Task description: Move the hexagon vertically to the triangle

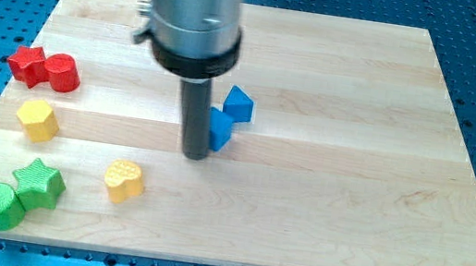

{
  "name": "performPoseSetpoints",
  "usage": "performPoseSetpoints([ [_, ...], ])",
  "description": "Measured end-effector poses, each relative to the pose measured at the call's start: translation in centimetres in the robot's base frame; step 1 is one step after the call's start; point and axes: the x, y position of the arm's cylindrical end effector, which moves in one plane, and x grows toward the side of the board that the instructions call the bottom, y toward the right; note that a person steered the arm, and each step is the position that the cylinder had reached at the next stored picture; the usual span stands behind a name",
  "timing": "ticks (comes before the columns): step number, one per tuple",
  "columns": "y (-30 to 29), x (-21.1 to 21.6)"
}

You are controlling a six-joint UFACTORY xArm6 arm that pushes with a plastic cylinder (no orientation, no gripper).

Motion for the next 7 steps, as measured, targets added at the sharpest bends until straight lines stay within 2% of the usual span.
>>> performPoseSetpoints([
  [1, 2.9, -0.4],
  [2, 3.2, -0.4],
  [3, 0.1, -0.4],
  [4, -5.6, -0.4],
  [7, -15.1, -1.7],
])
